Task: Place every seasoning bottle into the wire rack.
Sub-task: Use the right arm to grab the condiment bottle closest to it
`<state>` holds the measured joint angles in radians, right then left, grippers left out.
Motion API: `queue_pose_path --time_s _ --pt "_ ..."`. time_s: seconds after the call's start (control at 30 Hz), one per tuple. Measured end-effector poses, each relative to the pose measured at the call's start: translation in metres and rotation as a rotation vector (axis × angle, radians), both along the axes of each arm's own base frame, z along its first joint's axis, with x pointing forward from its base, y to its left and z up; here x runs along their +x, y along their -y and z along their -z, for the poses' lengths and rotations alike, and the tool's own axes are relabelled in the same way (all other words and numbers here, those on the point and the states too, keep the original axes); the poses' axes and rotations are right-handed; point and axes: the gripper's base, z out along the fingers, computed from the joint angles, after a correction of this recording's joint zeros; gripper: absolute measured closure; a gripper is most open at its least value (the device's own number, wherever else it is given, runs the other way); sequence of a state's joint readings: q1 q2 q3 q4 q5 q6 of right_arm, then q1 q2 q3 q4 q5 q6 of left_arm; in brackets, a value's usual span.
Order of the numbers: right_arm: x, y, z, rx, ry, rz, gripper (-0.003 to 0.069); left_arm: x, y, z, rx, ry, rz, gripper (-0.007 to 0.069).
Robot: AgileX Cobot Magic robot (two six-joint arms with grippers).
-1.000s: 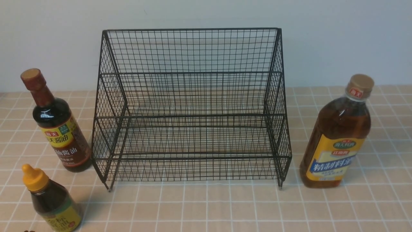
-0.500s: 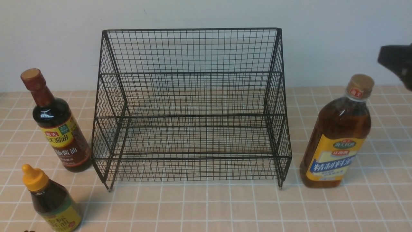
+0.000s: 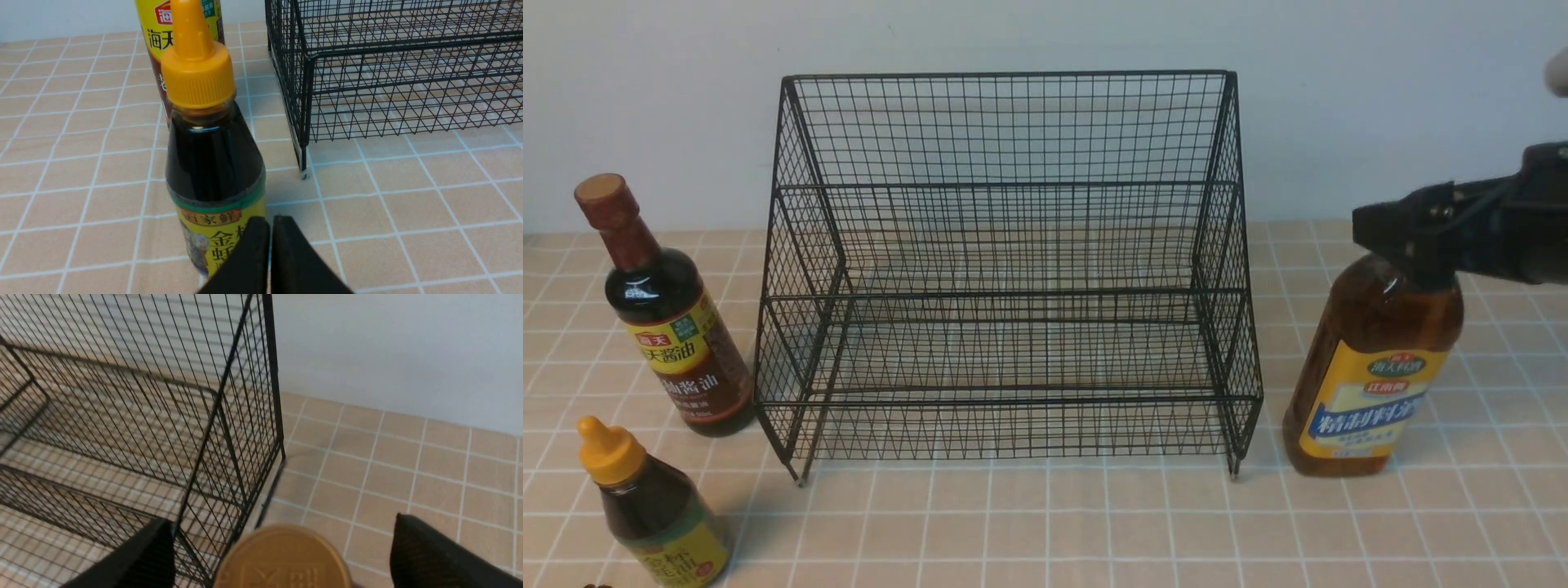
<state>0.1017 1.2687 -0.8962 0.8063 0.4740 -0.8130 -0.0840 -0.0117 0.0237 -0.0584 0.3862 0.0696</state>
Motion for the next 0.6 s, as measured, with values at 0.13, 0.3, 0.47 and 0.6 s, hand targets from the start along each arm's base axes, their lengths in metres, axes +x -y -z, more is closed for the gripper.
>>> queue_pose_path --time_s 0.13,0.3,0.47,0.6 --pt "0.006 0.0 0.011 -0.033 -0.042 -0.009 0.0104 0.0 0.0 0.0 0.0 0.0 0.0 0.0631" --pt "0.008 0.001 0.008 -0.054 -0.025 -0.008 0.034 0.0 0.0 0.0 0.0 0.0 0.0 0.0631" --pt "0.001 0.001 -0.001 -0.087 0.013 -0.039 0.0344 0.0 0.0 0.0 0.0 0.0 0.0 0.0631" --pt "-0.012 0.0 -0.019 -0.123 0.051 -0.097 0.0344 0.0 0.0 0.0 0.0 0.0 0.0 0.0631"
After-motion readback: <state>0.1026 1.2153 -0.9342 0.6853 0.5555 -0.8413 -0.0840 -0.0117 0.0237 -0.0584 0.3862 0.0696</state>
